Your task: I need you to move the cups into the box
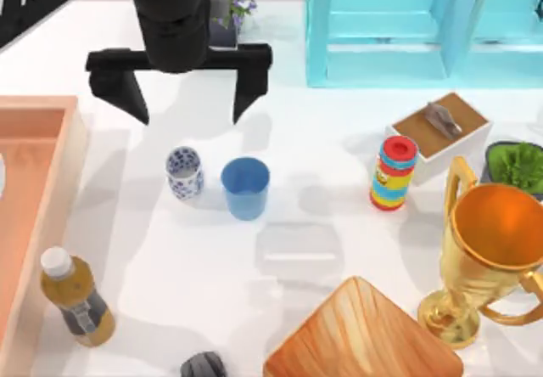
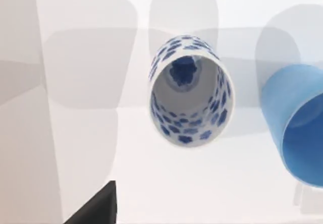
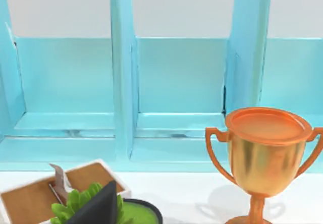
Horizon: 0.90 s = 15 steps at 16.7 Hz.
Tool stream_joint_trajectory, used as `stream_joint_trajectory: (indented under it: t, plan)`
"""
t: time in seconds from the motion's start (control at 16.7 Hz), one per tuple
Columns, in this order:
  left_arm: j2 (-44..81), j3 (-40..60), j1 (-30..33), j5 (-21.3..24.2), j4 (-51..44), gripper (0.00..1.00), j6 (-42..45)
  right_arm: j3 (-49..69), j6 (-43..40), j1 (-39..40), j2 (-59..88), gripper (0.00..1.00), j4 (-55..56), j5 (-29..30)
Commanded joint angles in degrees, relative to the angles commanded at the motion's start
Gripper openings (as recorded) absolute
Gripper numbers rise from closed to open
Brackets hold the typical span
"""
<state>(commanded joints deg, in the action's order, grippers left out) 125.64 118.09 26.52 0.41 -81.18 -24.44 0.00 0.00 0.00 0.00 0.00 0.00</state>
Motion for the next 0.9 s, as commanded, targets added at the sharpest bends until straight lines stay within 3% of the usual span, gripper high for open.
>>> stream_joint_trajectory:
  t: [0.54,0.9]
  plan:
    - [2.04,1.08,-0.18,-0.18,-0.40,1.00,-0.29,0.00,0.00,0.00,0.00,1.00,0.00,0.00]
    - [3.34,-11.99,-0.12,-0.19,14.49,1.00,-0.24,0.00,0.00,0.00,0.00,1.00,0.00,0.00]
